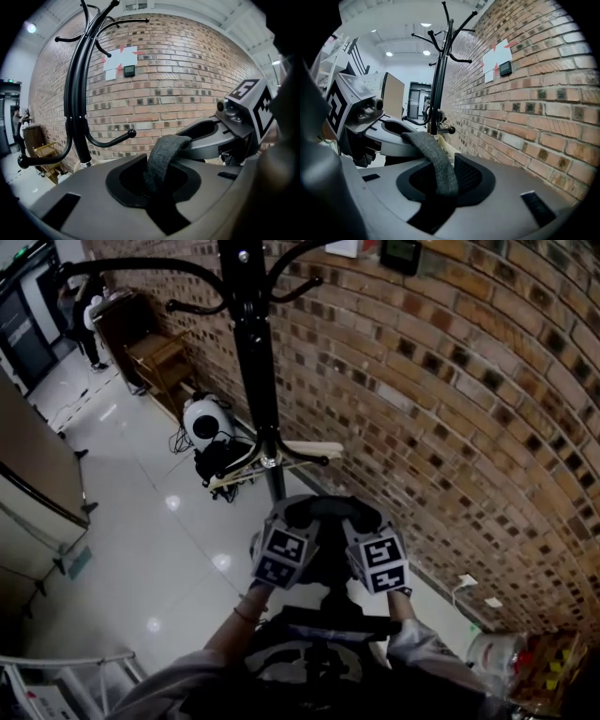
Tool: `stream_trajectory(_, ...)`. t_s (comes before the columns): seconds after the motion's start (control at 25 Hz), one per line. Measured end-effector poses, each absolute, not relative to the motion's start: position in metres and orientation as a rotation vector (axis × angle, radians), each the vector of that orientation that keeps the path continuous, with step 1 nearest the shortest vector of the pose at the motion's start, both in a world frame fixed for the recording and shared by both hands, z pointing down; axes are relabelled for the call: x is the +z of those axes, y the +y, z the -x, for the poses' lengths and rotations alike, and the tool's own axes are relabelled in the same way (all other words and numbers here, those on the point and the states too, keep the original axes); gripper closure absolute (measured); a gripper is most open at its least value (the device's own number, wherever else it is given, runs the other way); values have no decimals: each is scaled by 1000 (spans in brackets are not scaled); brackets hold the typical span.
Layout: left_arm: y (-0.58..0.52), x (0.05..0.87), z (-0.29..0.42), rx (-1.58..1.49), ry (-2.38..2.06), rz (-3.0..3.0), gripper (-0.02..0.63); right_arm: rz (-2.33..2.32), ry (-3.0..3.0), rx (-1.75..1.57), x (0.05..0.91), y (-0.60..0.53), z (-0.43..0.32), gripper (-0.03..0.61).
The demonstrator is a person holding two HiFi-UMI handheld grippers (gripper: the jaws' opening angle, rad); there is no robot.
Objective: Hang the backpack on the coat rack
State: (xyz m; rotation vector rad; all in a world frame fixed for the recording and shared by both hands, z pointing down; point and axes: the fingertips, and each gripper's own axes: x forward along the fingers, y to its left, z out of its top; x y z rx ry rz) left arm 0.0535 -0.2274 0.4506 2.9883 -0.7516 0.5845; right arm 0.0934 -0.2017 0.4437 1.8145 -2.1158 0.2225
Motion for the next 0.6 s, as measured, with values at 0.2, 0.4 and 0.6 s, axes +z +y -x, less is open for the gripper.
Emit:
stream_trajectory(0.2, -247, 455, -66, 585, -927, -2909, 537, -1644, -2204, 170, 449, -229, -108, 469)
stream_trajectory(0.4, -266, 446, -75, 515, -1120, -2787, 537, -1471, -2291, 72, 437, -256, -119, 469)
stream_trajectory(0.6, -279, 440, -72, 506, -1314, -2655, 537, -1288, -2385, -16, 426, -279, -117, 469)
